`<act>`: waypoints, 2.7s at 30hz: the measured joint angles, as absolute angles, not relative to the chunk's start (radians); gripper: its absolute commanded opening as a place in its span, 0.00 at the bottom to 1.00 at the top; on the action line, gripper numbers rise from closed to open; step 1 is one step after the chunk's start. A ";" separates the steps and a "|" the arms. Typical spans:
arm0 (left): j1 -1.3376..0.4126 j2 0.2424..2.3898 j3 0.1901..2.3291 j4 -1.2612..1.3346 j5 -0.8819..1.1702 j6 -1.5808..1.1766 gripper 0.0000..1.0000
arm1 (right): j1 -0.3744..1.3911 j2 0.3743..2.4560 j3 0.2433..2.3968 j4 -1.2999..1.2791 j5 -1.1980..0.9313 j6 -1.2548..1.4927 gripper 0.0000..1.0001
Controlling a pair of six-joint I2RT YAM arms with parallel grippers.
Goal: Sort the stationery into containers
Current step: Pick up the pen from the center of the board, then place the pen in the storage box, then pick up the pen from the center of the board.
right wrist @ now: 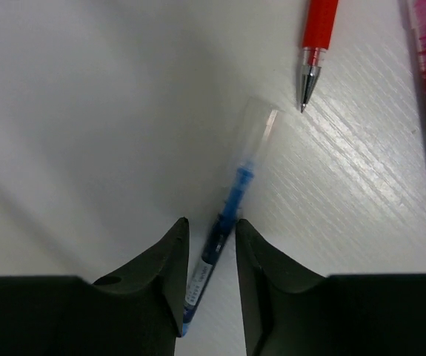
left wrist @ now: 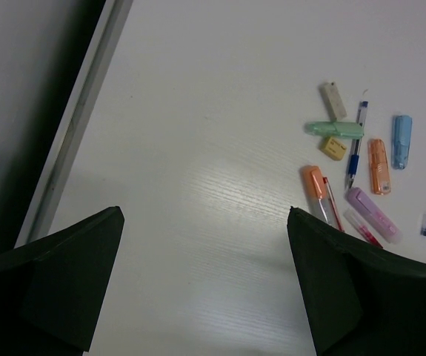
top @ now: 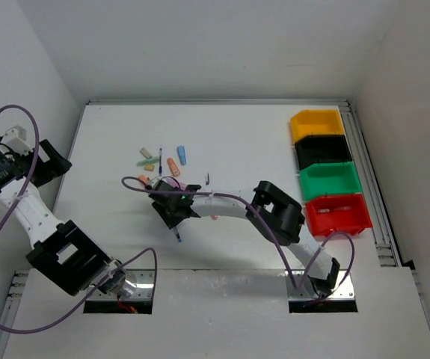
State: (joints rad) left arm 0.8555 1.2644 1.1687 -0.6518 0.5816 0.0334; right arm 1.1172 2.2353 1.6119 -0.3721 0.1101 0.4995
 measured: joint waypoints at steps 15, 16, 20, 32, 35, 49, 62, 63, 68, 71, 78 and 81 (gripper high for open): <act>0.875 1.246 1.169 -0.666 0.655 0.074 0.97 | 1.097 2.040 1.327 -0.309 0.065 0.274 0.00; 0.875 1.234 1.168 -0.665 0.672 0.082 0.97 | 1.084 1.992 1.287 -0.330 0.045 0.240 0.00; 0.878 1.153 1.154 -0.665 0.793 0.130 0.95 | 0.981 1.746 1.193 -0.435 -0.055 0.100 0.00; 0.769 1.066 1.134 -0.680 0.982 0.226 0.97 | 0.366 1.168 1.050 -0.795 -0.319 -0.467 0.00; 0.677 1.068 1.134 -0.706 0.947 0.252 1.00 | 0.142 1.113 0.955 -0.883 -0.373 -0.707 0.00; 0.420 1.097 1.120 -0.725 0.776 0.252 1.00 | -0.493 1.337 0.990 -1.180 -0.579 -1.391 0.00; 0.372 1.131 1.121 -0.705 0.680 0.223 1.00 | -0.617 1.420 0.962 -1.188 -0.562 -1.588 0.29; 0.369 1.131 1.121 -0.702 0.676 0.223 1.00 | -0.619 1.422 0.962 -1.187 -0.558 -1.590 0.37; 0.360 1.131 1.127 -0.698 0.657 0.218 1.00 | -0.603 1.425 1.016 -1.247 -0.552 -1.573 0.53; 0.359 1.131 1.131 -0.692 0.650 0.210 1.00 | -0.541 1.413 1.085 -1.280 -0.577 -1.517 0.51; 0.359 1.131 1.132 -0.649 0.623 0.154 1.00 | -0.001 1.240 1.089 -0.974 -0.641 -0.936 0.46; 0.363 1.132 1.132 -0.632 0.612 0.127 1.00 | 0.301 1.278 1.065 -0.762 -0.571 -0.650 0.46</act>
